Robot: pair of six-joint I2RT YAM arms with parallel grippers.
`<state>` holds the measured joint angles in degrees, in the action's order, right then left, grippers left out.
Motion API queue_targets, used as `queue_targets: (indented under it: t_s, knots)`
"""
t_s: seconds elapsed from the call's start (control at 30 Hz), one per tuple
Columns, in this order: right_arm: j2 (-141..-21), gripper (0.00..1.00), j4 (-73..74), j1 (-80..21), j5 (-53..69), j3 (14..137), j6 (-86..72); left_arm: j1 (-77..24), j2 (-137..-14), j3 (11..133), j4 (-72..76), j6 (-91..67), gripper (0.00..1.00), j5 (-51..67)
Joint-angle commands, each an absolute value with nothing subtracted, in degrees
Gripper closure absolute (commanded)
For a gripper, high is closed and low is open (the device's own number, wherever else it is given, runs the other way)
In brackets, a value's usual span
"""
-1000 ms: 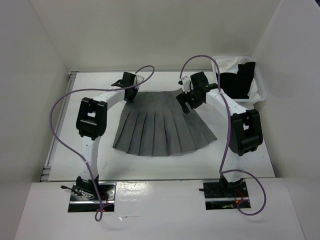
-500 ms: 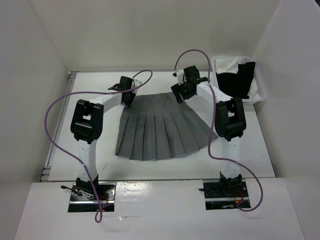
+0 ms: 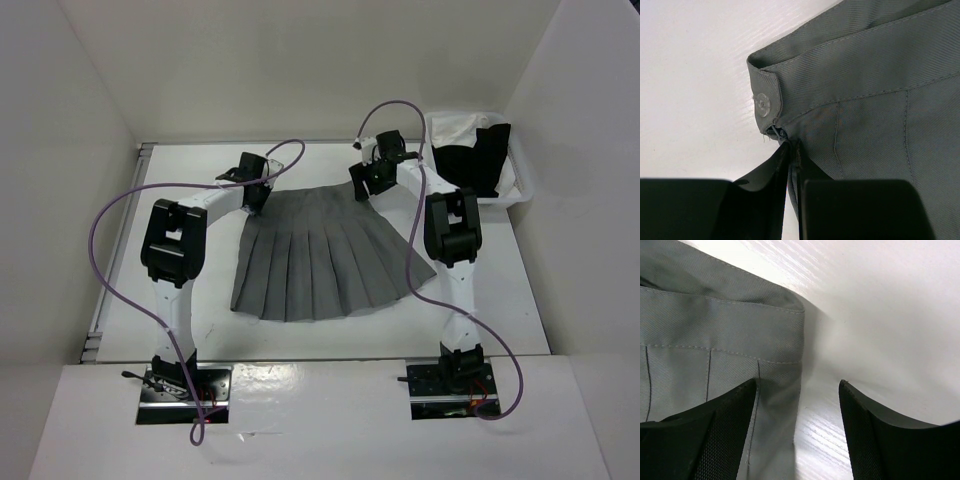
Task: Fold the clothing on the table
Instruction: Flatten the skirt out
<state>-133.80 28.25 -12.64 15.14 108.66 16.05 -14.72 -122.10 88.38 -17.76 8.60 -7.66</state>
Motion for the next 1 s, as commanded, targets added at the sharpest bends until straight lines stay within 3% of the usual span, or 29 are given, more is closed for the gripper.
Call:
queue_targets:
  t_s: [0.0, 0.23, 0.3, 0.33, 0.37, 0.43, 0.47, 0.5, 0.97]
  knots:
    - [-135.5, 0.28, 26.1, -12.2, 17.4, 112.1, 15.6, -15.0, -121.5, 86.7, -22.8, 7.2, 0.84, -4.8]
    - [-136.6, 0.32, 26.7, -11.7, 20.7, 113.2, 15.6, -15.0, -121.5, 86.7, -23.3, 6.7, 0.84, -4.3]
    - [-137.1, 0.38, 27.4, -11.7, 21.3, 113.8, 15.6, -15.0, -121.5, 86.7, -23.3, 6.7, 0.84, -4.3]
    - [-137.1, 0.43, 27.9, -12.2, 21.3, 114.3, 15.6, -15.0, -121.5, 86.7, -23.3, 6.7, 0.84, -4.3]
    - [-137.1, 0.62, 27.9, -12.2, 21.3, 114.3, 15.6, -15.0, -121.5, 86.7, -23.3, 6.7, 0.84, -4.3]
    - [-137.1, 0.81, 27.9, -12.2, 19.6, 114.3, 14.5, -15.0, -121.5, 86.7, -23.3, 6.7, 0.84, -4.3]
    - [-137.1, 0.97, 27.9, -12.2, 18.8, 114.9, 14.5, -15.0, -121.5, 86.7, -23.8, 6.7, 0.84, -4.3]
    - [-137.1, 1.0, 28.6, -12.2, 16.9, 114.9, 14.0, -15.0, -120.9, 86.7, -23.8, 6.7, 0.84, -4.3]
    - [-126.8, 1.0, 26.9, -11.2, 6.2, 100.8, 12.9, -15.0, -119.4, 85.6, -23.3, 6.2, 0.88, -4.3]
